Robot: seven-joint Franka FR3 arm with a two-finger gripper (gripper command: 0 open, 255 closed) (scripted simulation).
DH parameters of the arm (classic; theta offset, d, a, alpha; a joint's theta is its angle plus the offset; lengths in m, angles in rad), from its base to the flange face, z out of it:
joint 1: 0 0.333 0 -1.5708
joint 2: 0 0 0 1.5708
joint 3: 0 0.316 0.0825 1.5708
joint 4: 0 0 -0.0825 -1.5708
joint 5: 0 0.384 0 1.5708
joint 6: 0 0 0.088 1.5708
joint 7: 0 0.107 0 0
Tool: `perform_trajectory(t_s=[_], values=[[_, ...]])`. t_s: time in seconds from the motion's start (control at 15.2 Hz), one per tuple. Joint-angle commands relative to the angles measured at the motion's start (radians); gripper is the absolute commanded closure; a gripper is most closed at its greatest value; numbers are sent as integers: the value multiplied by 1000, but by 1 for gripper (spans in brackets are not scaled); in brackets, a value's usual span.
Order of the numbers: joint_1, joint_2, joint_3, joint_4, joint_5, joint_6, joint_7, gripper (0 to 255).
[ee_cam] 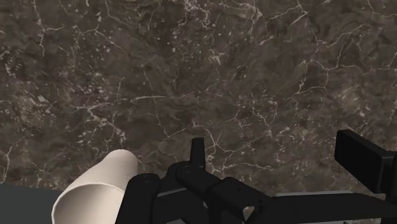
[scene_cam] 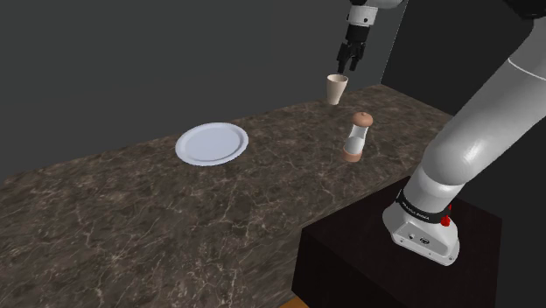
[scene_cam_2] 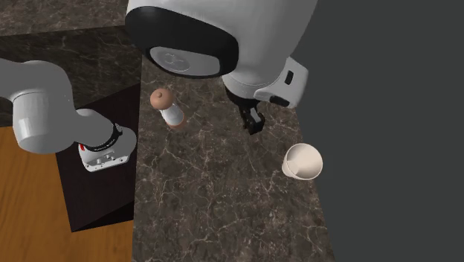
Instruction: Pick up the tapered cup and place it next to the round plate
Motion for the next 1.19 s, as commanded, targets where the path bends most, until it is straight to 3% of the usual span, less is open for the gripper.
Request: perform_trajectory(t_s=[0.0,0.53,1.12], values=[[-8,72,-26,55,26,10,-43,0],[-93,387,-89,316,176,13,-219,0],[-291,776,-65,764,337,-88,-328,0]])
